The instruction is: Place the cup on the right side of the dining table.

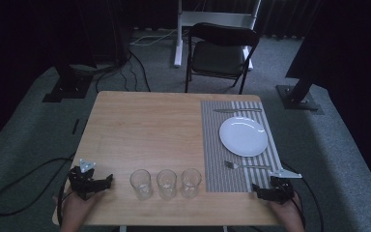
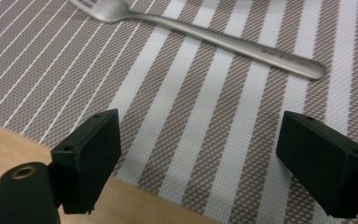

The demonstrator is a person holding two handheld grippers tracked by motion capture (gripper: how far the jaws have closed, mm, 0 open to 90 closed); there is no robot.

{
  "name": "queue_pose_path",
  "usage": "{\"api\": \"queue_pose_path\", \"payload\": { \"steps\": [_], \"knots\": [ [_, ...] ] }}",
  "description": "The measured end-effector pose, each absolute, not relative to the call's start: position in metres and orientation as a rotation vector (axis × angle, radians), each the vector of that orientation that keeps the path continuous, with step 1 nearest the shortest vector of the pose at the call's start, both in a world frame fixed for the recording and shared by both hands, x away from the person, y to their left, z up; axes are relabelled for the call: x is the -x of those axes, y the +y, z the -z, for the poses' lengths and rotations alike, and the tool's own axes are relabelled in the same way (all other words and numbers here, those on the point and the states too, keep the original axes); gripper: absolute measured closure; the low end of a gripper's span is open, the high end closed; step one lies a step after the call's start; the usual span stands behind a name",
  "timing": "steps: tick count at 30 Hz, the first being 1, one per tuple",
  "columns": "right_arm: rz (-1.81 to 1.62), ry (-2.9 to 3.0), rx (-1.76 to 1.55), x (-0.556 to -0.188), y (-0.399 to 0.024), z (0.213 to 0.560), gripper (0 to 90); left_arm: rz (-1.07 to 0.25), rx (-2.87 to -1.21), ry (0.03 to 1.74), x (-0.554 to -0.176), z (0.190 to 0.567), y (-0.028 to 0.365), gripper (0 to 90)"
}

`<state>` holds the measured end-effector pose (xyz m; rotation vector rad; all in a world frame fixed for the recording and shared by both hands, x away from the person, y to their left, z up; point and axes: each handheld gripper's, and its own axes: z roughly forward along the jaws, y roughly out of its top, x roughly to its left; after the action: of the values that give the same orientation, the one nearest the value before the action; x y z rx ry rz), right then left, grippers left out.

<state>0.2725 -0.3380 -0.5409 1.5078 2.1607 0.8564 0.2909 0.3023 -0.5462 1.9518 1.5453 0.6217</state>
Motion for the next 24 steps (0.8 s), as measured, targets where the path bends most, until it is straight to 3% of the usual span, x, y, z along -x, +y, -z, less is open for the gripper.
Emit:
{"api": "queue_pose_path", "payload": {
  "steps": [24],
  "knots": [
    [-0.989,2.262,-1.302,-0.270,-0.299,0.501,14.1,-0.622,-1.952,1.545,-0.291,0.546,0.302,0.4]
  ]
}}
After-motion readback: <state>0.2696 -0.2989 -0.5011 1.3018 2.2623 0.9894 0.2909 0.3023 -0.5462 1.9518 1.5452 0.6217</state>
